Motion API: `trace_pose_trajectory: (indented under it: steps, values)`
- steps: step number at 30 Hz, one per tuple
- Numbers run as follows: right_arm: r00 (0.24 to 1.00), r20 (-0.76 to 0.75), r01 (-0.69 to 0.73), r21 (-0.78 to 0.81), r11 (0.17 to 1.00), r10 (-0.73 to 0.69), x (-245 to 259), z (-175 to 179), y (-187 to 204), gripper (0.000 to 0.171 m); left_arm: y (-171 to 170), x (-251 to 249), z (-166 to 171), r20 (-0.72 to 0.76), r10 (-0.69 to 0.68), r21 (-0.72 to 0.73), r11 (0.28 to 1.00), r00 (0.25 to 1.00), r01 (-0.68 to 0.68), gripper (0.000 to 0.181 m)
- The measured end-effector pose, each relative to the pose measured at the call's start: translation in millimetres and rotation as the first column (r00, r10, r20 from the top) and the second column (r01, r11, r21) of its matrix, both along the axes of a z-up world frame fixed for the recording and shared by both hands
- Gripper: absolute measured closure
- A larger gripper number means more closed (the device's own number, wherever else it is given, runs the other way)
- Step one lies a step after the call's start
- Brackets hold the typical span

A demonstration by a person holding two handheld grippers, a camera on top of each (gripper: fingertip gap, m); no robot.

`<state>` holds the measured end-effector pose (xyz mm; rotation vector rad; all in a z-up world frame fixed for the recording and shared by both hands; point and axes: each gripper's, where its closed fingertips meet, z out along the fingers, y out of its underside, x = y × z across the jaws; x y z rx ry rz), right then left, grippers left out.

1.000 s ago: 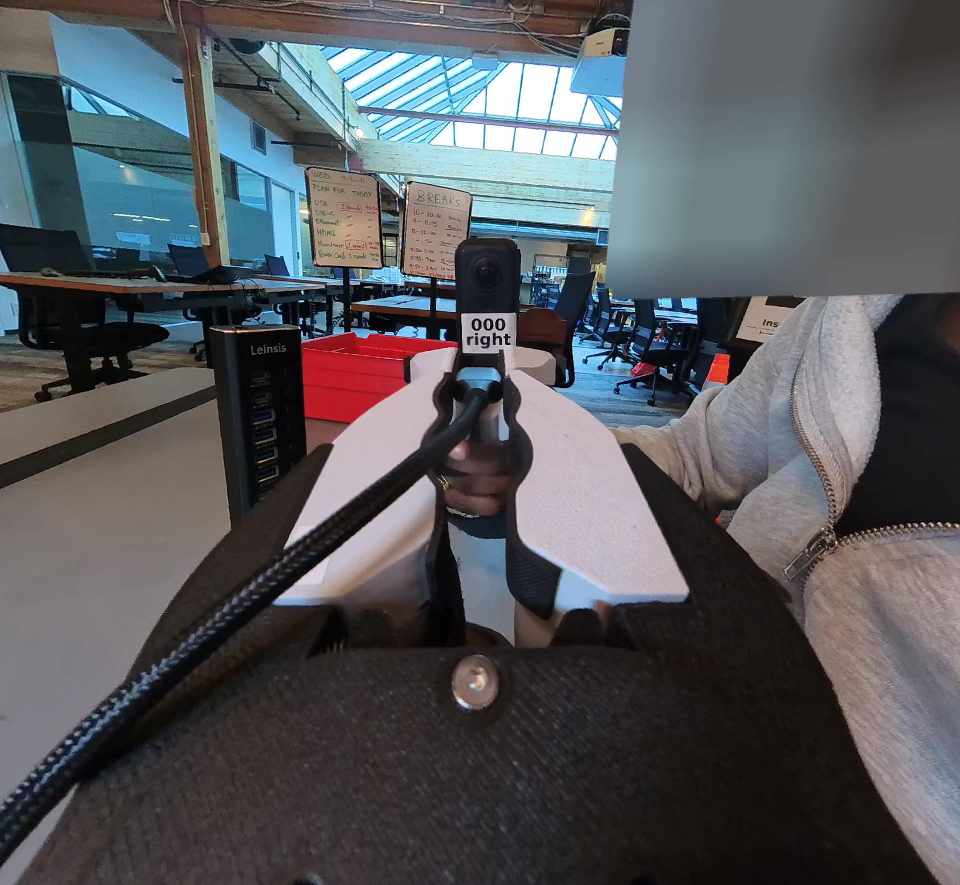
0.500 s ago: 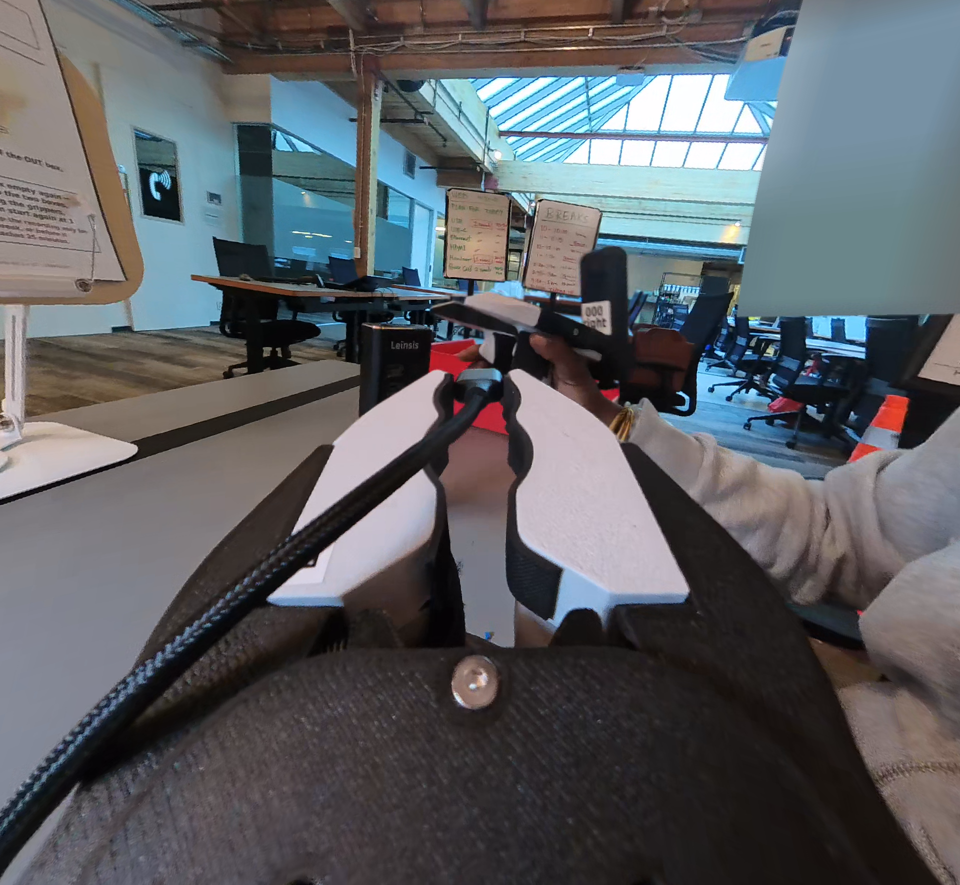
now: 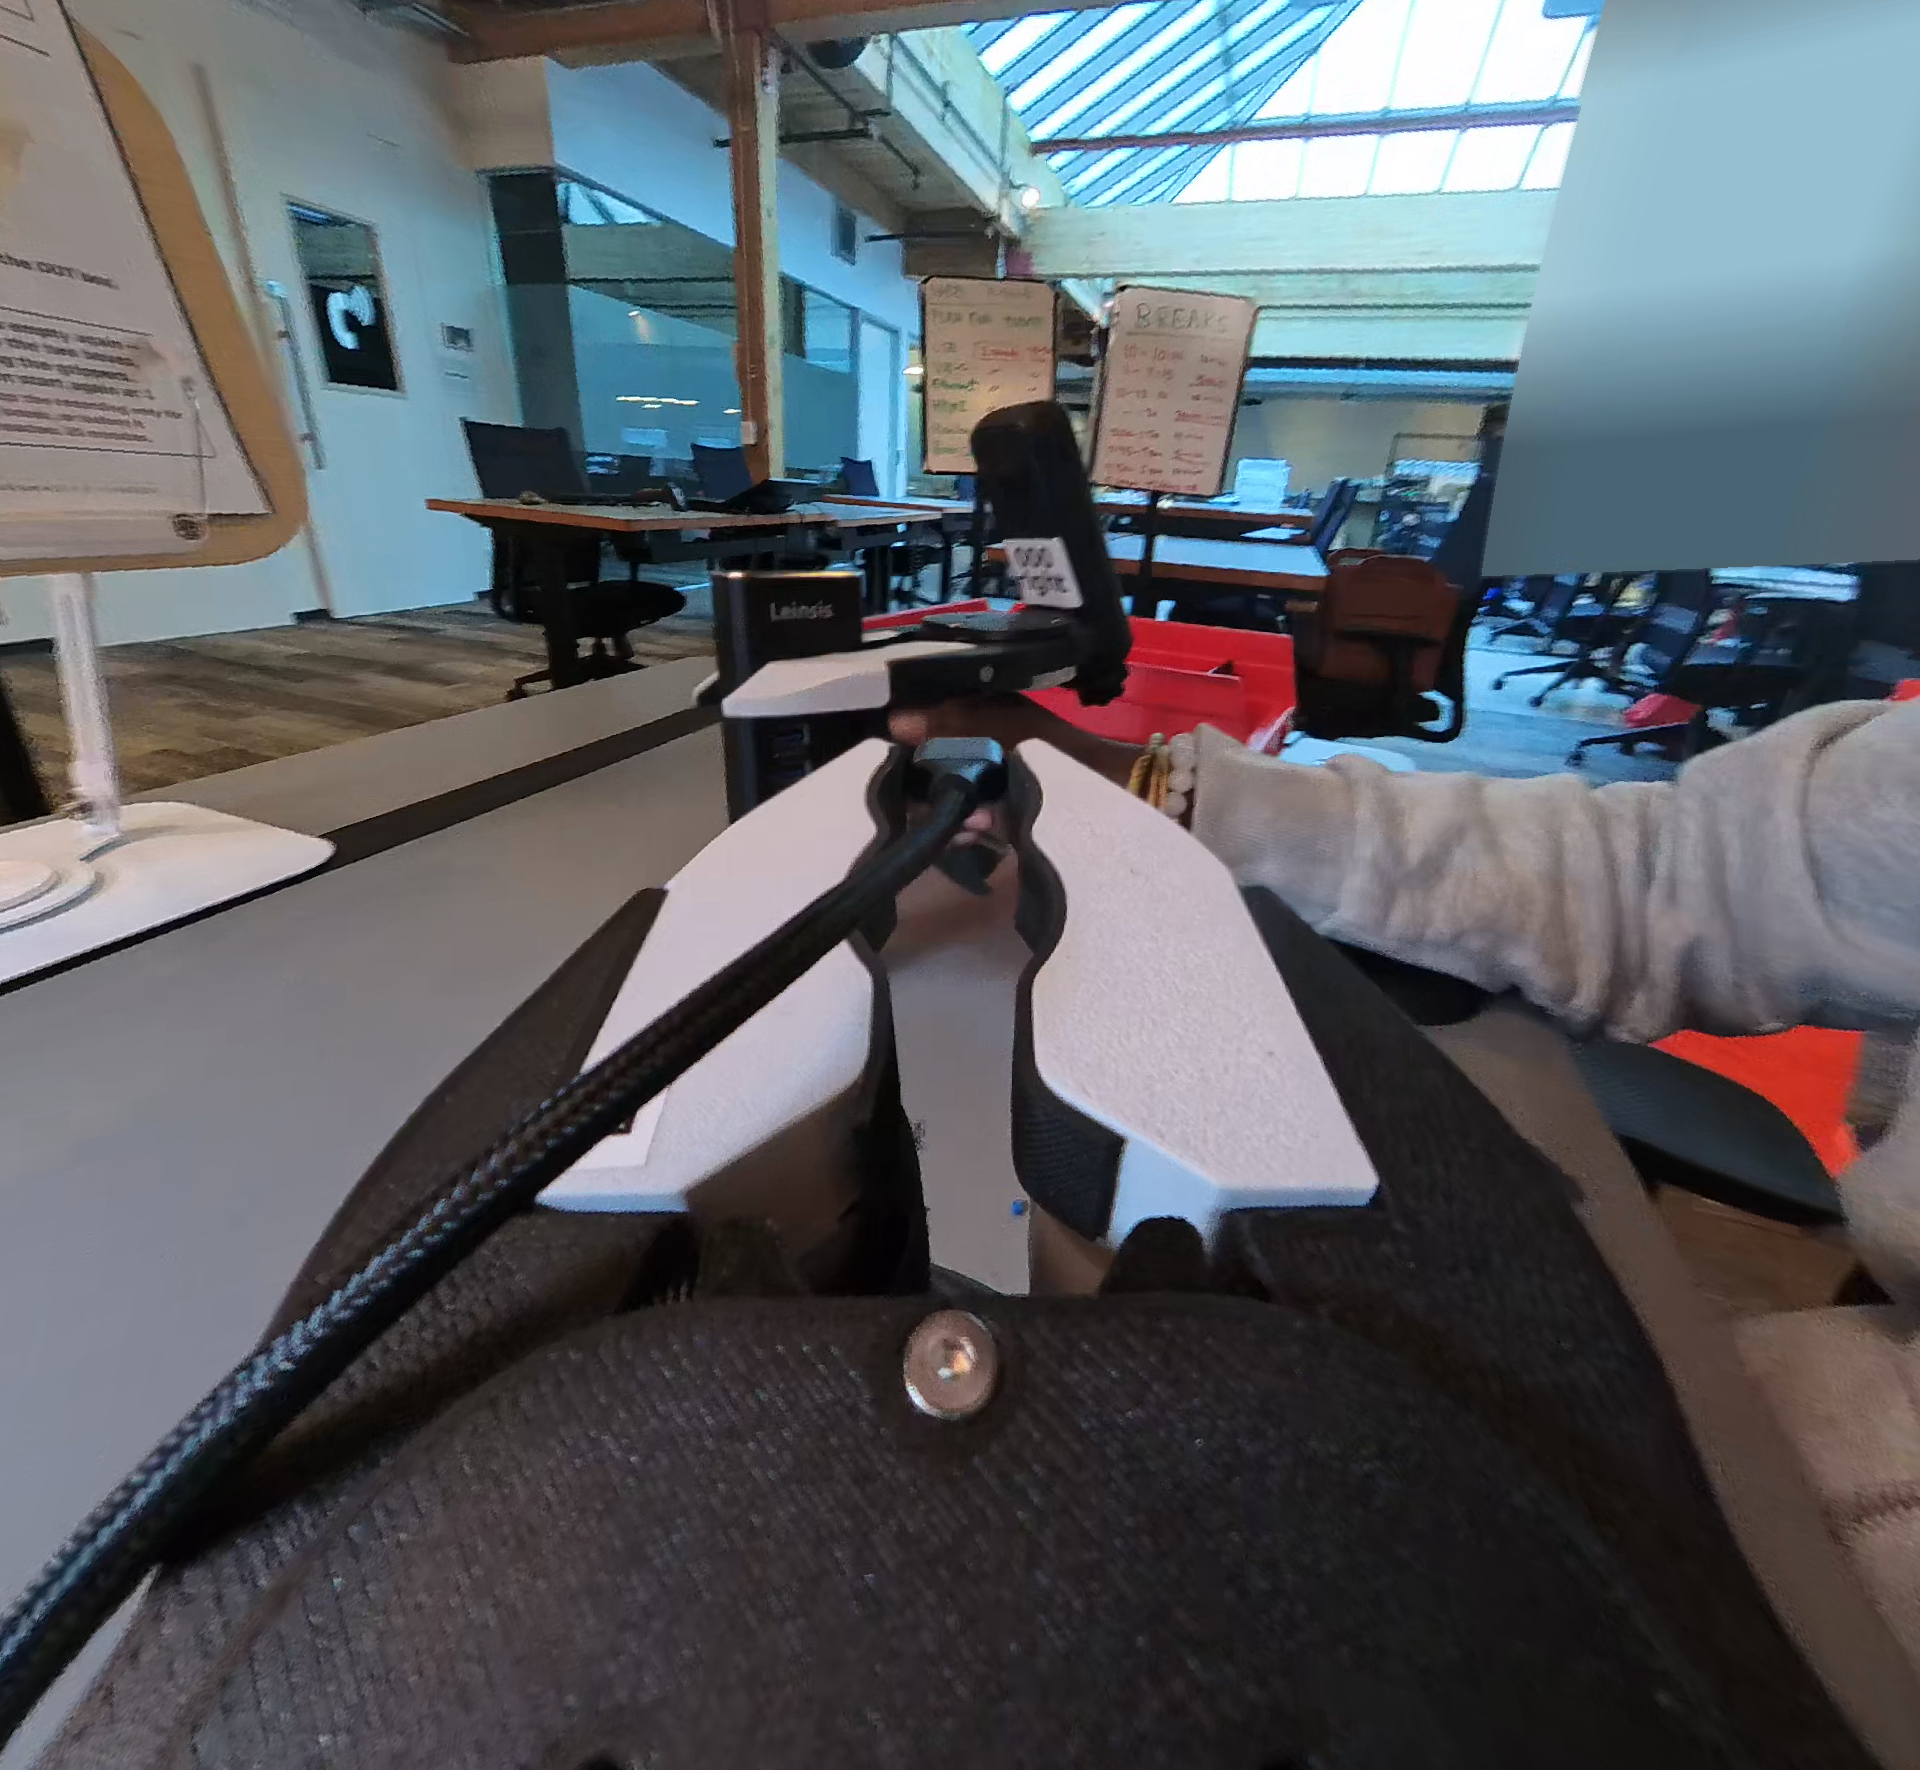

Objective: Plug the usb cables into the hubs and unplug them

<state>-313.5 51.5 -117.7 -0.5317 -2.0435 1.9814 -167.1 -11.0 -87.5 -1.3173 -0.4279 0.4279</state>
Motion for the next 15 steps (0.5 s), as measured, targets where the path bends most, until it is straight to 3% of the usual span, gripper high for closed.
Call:
trace_pose_trajectory:
  steps: [3,8,15]
  values:
    - [0.996,0.066,0.073,-0.110,0.991,-0.066,-2,7,2,0.142,-7,-12,-5,-0.035,0.137,-0.060,0.989,0.990,-0.139,0.163]
    - [0.978,0.209,0.089,-0.385,0.919,-0.007,27,37,-21,0.141,-12,-29,-4,-0.162,0.347,-0.152,0.916,0.924,-0.371,0.162]
    - [0.965,0.260,0.156,-0.488,0.859,-0.028,54,42,-56,0.141,-8,-34,-4,-0.309,0.467,-0.238,0.805,0.828,-0.543,0.162]
